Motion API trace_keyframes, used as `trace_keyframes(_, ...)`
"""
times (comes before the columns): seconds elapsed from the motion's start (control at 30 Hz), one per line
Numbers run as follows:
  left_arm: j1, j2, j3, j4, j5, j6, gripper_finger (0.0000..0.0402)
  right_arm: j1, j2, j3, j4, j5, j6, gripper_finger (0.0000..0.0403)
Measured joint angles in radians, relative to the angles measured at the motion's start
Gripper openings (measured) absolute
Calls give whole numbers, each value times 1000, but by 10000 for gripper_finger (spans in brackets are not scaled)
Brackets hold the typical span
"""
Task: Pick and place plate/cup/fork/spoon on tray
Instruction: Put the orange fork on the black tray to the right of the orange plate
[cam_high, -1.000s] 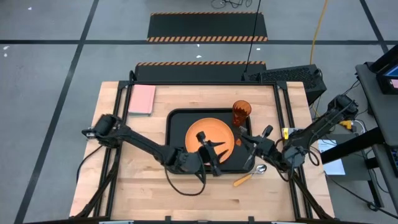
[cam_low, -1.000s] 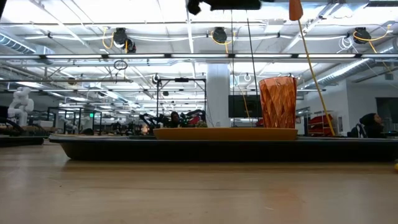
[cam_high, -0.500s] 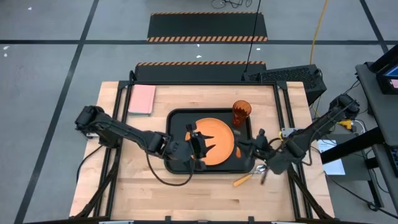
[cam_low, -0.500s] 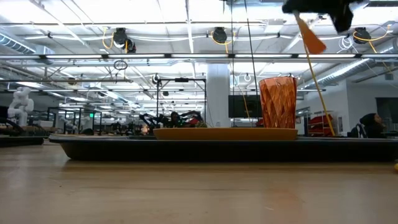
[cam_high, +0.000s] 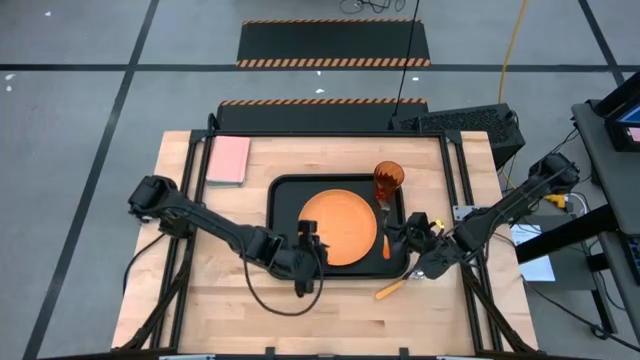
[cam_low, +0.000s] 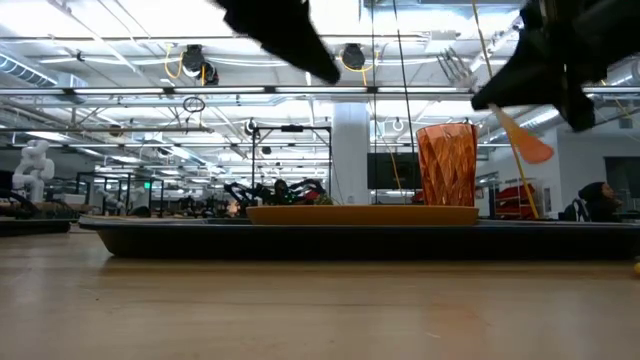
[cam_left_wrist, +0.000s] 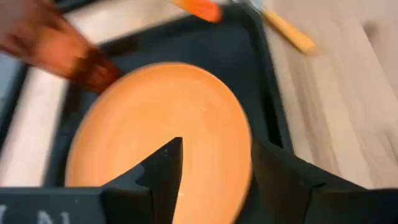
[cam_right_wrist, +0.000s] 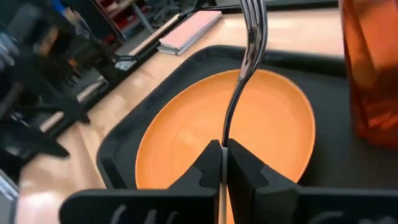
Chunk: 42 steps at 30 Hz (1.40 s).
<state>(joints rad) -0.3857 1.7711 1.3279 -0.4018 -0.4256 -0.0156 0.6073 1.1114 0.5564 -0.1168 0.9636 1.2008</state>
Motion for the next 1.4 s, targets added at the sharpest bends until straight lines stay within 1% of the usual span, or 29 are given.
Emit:
trace_keyframes(0.17, -22, 8, -31, -32, 64, 48, 211, 0, 0, -139, 287, -3, -5, 0)
trace_keyframes(0.23, -23, 8, -57, -41, 86, 81, 211, 0, 0, -172, 363, -5, -15, 0)
trace_keyframes(0.3, -14, 8, -91, -39, 109, 113, 211, 0, 0, -187, 395, -13, -21, 0)
trace_keyframes(0.57, 54, 9, -199, -13, 135, 188, 211, 0, 0, -188, 396, -26, -20, 0)
trace_keyframes(0.77, 122, 9, -245, 54, 279, 243, 211, 0, 0, -188, 385, -26, -9, 0)
trace_keyframes(1.0, 153, 9, -249, 19, 374, 282, 211, 0, 0, -188, 372, -25, -8, 0)
trace_keyframes(1.2, 175, 9, -249, -31, 374, 277, 211, 0, 0, -188, 367, -25, -8, 0)
trace_keyframes(1.4, 191, 9, -249, -29, 355, 288, 211, 0, 0, -188, 367, -25, -9, 0)
